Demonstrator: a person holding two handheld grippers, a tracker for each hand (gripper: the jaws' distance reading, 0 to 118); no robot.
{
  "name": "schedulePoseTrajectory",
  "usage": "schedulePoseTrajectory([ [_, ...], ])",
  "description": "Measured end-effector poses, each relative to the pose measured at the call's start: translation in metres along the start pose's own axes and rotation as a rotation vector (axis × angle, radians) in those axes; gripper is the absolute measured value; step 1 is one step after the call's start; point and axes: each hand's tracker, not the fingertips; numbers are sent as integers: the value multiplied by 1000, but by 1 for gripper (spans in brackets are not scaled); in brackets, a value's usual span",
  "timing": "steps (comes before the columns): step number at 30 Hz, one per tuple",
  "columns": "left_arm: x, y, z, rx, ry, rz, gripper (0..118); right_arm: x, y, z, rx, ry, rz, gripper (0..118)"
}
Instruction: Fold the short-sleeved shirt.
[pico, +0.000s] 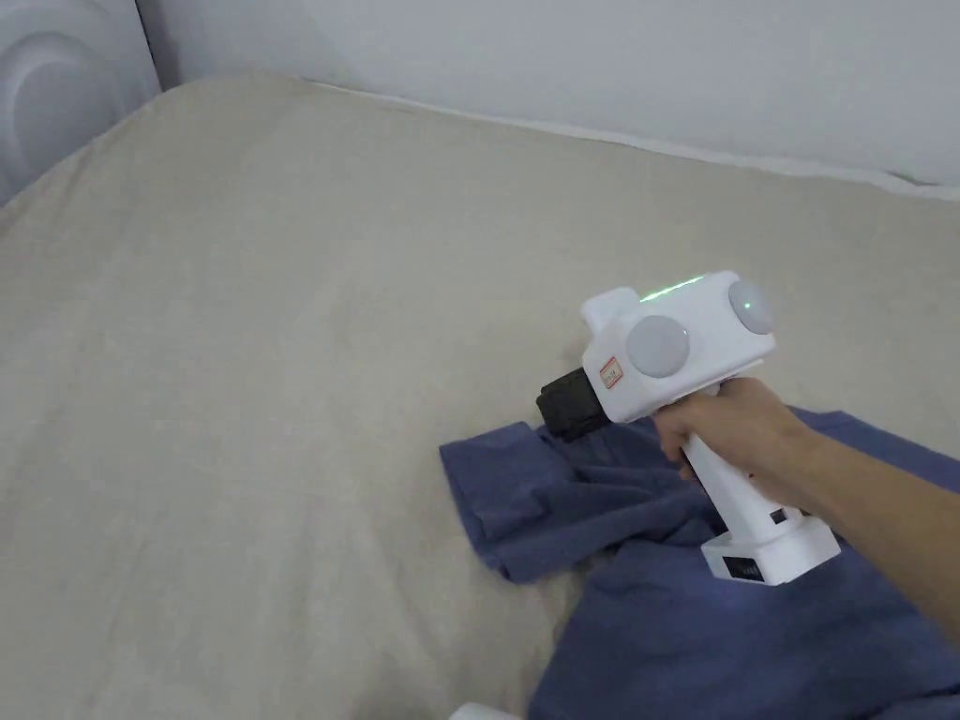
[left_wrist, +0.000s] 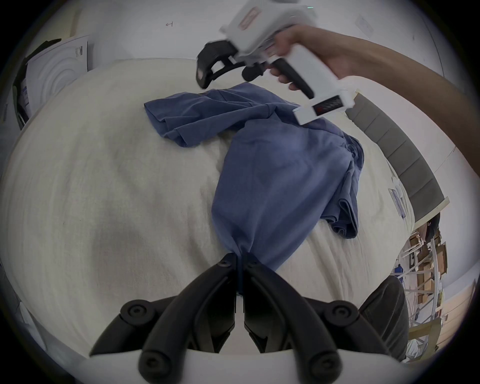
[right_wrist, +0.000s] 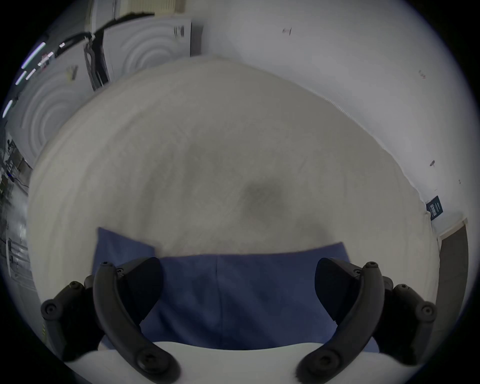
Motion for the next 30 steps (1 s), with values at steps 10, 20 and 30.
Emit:
schedulePoseTrajectory([
  [10, -1, 4, 0, -17, -13, -2, 3, -2, -1, 25, 8, -58, 66, 3],
  [20, 21, 27, 63, 64, 75, -13, 3, 72, -50, 211, 219, -143, -78, 3],
  [30, 66, 89, 167, 326, 243, -79, 3, 167, -208, 465, 452, -345, -326, 3],
])
